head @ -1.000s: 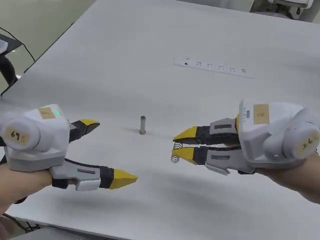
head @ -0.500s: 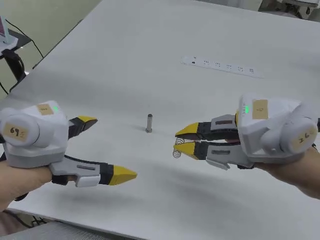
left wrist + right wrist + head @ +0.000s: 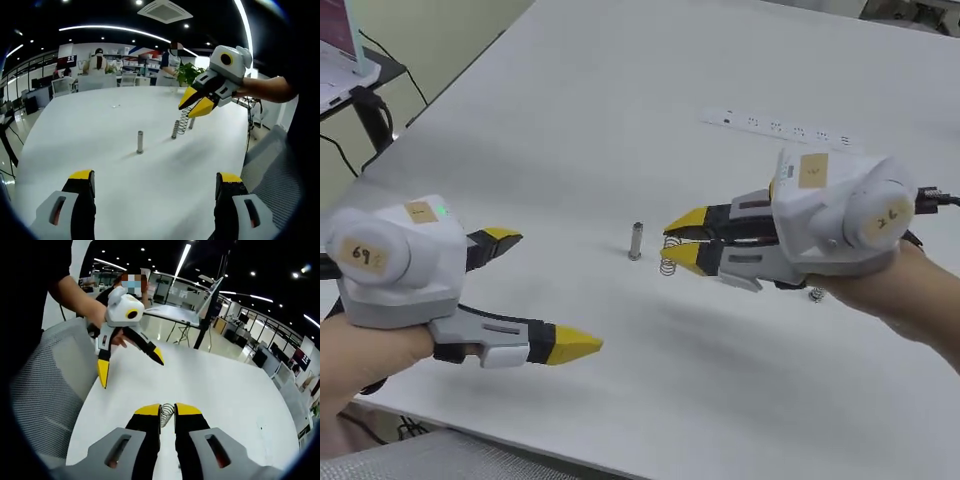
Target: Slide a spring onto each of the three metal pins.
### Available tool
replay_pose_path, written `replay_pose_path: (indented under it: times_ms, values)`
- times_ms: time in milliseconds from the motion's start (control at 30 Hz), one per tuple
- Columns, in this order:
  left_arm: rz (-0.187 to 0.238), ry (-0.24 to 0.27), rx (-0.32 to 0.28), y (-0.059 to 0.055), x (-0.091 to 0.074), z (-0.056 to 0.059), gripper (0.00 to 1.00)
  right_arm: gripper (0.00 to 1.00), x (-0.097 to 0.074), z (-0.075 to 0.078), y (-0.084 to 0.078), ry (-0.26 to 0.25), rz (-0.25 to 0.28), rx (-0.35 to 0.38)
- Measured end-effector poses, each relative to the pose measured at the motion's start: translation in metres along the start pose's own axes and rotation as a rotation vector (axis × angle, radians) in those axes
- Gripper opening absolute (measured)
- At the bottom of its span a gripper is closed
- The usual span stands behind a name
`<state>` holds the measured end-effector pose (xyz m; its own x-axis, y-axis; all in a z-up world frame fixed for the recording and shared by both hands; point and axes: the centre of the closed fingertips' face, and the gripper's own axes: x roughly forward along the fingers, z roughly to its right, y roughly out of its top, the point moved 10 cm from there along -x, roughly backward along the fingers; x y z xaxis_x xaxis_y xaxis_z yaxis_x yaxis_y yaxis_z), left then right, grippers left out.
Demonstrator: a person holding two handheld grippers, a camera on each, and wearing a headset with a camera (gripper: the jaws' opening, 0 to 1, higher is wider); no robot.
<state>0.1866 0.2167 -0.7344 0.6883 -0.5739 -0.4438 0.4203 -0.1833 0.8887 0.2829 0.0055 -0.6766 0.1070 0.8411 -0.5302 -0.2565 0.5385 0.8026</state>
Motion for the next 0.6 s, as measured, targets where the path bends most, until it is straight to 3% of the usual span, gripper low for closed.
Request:
replay_pose_path:
  times_ms: [300, 600]
  values:
    - [0.003, 0.009, -0.010, -0.001, -0.003, -0.004, 0.98, 0.07, 0.020, 0.019, -0.003, -0.018, -0.022, 0.012]
    - [0.002, 0.002, -0.011, -0.001, -0.001, -0.004, 0.98, 0.07, 0.030, 0.034, -0.003, -0.059, -0.006, 0.064]
